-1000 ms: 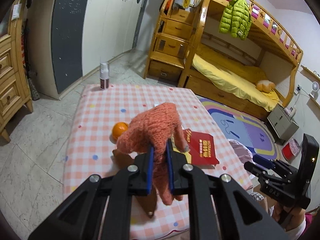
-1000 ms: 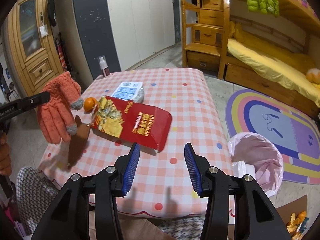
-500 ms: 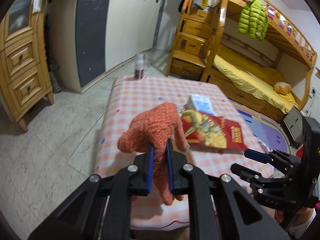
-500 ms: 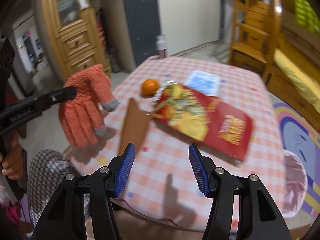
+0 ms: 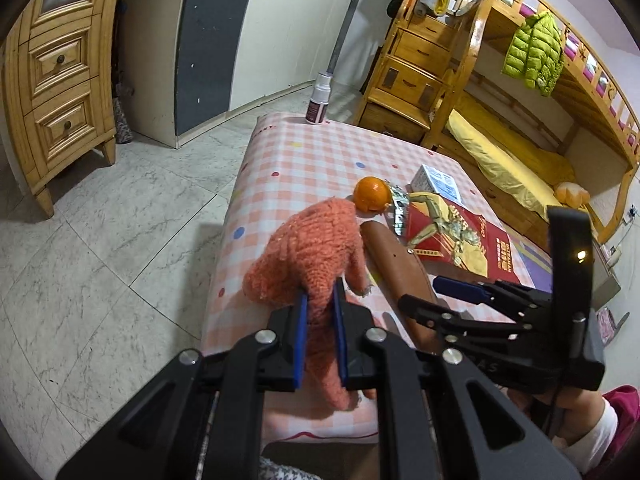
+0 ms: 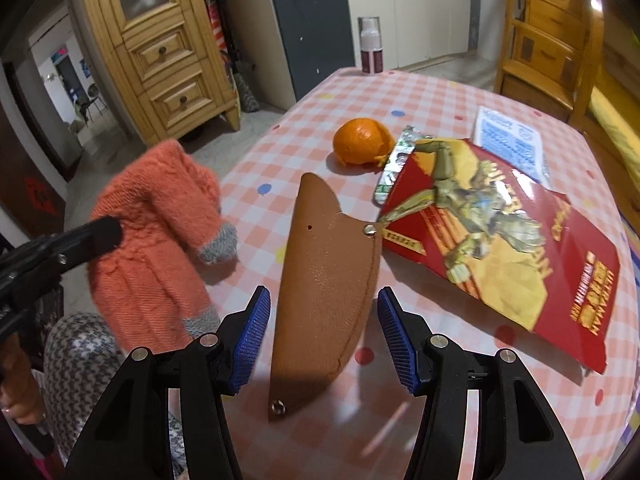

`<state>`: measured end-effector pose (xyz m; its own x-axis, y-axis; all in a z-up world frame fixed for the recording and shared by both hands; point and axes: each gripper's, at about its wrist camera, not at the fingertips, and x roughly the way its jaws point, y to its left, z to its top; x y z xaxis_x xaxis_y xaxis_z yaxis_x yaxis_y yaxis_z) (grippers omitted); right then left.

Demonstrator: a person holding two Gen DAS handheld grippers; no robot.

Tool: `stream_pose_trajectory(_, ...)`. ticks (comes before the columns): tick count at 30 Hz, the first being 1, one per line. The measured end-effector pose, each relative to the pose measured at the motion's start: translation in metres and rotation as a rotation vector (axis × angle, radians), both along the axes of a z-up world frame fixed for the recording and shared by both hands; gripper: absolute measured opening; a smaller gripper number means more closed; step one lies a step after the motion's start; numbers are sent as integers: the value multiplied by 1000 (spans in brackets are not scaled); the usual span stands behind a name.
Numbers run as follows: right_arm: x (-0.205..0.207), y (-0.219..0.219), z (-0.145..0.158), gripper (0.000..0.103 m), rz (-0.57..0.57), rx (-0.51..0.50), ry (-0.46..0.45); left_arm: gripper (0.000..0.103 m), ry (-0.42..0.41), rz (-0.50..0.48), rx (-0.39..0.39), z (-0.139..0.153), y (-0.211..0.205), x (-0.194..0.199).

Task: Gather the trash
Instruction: 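Grasp the brown leather sheath with the right gripper while the left gripper holds the glove, then carry the glove and sheath to the pink bin and open both grippers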

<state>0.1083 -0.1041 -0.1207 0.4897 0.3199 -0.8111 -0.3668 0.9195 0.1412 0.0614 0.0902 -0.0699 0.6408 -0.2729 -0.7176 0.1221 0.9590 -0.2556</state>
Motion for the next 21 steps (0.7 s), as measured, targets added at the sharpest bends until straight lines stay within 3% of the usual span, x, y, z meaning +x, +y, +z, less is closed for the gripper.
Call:
stream_pose_trajectory(5,2,8,-2,58,10,-50,-33,10,3,17,-10,0,4,-1)
stream_pose_trajectory(8,-1,14,-3,51,14,-113,-65,10,4,18,-10,0,3,-1)
stream_pose_trajectory(11,-7,8,3,50,10,-83,-61,10,3,17,-7,1,3,-1)
stream_pose_trajectory(18,-54,-27,69,50,6,26,-194,10,-44,-28,5,22,-13,-11)
stream_pose_trajectory(21,-64,-51,82,50,-42,53,-209,10,-67,-73,6,32,-29,-17)
